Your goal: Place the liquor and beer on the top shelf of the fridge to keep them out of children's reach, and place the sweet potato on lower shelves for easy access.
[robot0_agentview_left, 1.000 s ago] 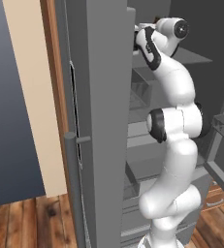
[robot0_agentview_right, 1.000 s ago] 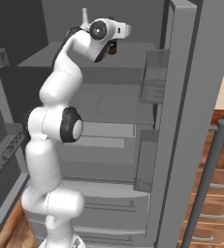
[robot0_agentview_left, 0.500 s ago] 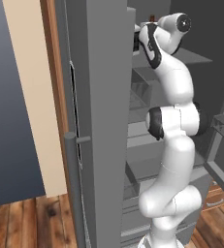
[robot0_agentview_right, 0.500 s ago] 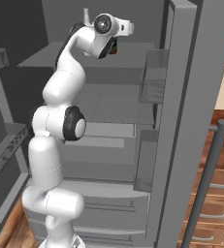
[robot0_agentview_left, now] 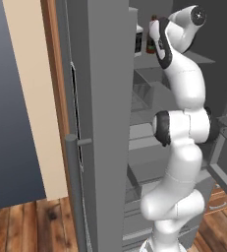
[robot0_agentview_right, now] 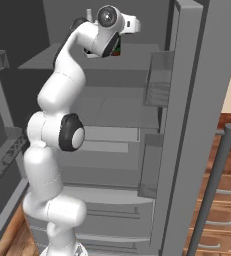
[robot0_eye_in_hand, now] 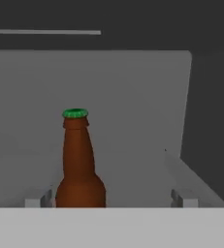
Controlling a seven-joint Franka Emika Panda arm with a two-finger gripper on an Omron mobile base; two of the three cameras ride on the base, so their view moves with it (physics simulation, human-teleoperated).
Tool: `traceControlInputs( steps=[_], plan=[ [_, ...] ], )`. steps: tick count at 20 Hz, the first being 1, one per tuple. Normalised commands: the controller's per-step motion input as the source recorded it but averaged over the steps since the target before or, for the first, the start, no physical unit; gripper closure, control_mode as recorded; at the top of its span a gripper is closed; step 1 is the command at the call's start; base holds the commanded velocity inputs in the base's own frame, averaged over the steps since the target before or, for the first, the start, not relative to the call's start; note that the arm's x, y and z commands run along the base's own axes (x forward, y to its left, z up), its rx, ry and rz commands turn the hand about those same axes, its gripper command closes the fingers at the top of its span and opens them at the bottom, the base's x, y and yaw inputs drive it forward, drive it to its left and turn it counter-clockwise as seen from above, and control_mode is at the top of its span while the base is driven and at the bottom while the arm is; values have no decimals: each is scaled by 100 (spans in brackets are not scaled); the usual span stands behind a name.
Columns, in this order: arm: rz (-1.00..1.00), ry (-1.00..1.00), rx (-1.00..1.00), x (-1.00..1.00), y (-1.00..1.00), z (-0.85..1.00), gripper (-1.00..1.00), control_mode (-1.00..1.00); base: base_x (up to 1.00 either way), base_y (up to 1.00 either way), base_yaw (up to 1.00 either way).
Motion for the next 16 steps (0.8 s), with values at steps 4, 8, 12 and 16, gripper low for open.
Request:
traceControlInputs(
  steps=[4, 8, 12, 16],
  plan=[
    [0, 0, -3, -81, -6, -28, -100, -100, 0, 0, 0],
    [0, 0, -3, -93, 0, -58, -100, -100, 0, 0, 0],
    [1, 0, -2, -98, 1, -53, -100, -100, 0, 0, 0],
    [2, 0, -2, -100, 16, -33, -100, -100, 0, 0, 0]
  ],
)
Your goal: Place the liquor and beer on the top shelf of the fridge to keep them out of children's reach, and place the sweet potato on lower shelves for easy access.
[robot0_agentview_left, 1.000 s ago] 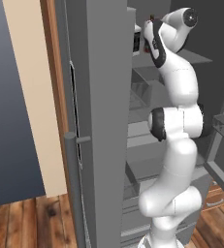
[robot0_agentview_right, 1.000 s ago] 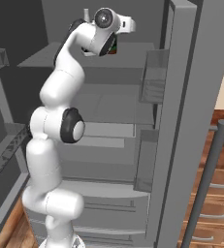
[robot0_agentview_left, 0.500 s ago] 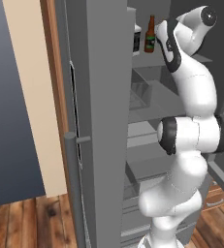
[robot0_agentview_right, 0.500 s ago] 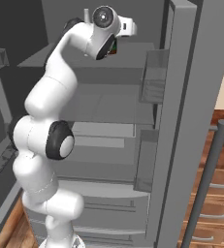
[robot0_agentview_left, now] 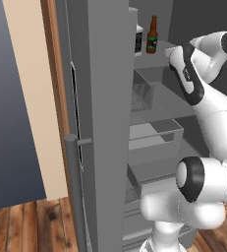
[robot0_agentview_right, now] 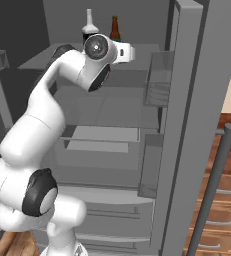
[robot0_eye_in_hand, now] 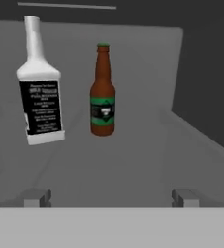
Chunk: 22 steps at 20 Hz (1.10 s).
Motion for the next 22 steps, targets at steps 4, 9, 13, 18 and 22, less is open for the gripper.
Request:
traceControlInputs(
  steps=[4, 9, 13, 18, 22],
  plan=[
    [3, 1, -1, -100, 15, -10, -100, -100, 0, 0, 0],
    [3, 10, -4, -97, 11, -1, -100, -100, 0, 0, 0],
    [1, 13, -6, -83, 17, -14, -100, -100, 0, 0, 0],
    [0, 9, -6, -72, 18, -23, -100, -100, 0, 0, 0],
    [0, 3, -1, -50, 16, -24, -100, -100, 0, 0, 0]
  ],
)
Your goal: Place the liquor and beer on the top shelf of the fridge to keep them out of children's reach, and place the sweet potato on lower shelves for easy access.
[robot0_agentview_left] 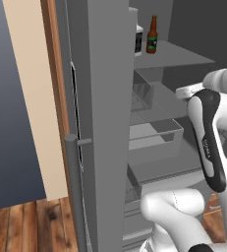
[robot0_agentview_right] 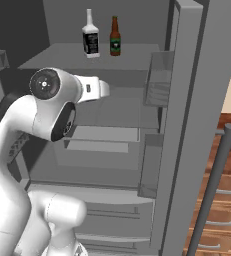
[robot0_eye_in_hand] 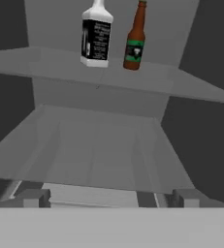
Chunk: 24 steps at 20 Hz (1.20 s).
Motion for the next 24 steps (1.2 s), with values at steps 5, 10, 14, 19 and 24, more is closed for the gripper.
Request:
traceControlInputs(
  steps=[5, 10, 14, 19, 24],
  plan=[
    [0, 3, 0, -21, 0, -9, -100, -100, 0, 0, 0],
    [0, 1, 0, -29, 0, -3, -100, 100, -11, 0, 0],
    [0, 0, 0, 0, 0, 0, -100, 100, -68, -5, -1],
    [0, 0, 0, 0, 0, 0, -100, 100, -83, -31, -10],
    [0, 0, 0, 0, 0, 0, -100, 100, -80, -44, -17]
  ],
)
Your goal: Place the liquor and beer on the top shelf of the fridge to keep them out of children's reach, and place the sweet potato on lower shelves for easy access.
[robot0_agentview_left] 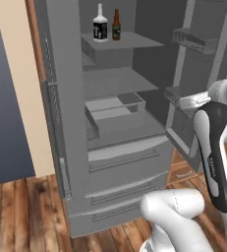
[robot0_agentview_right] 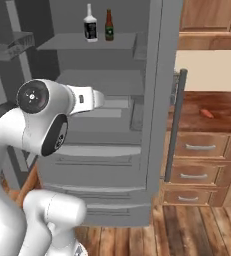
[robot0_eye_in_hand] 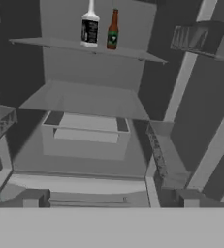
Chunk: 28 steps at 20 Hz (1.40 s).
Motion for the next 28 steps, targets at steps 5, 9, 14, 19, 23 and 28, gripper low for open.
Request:
traceControlInputs(
  steps=[5, 9, 14, 19, 23, 28],
  plan=[
    [0, 0, 0, 0, 0, 0, -100, 100, -24, -69, -29],
    [0, 0, 0, 0, 0, 0, -100, 100, 3, -80, -40],
    [0, 0, 0, 0, 0, 0, -100, 100, 19, -82, -43],
    [0, 0, 0, 0, 0, 0, -100, 100, 34, -68, -42],
    [0, 0, 0, 0, 0, 0, -100, 100, 58, -40, -28],
    [0, 0, 0, 0, 0, 0, -100, 100, 79, -21, -3]
  ],
)
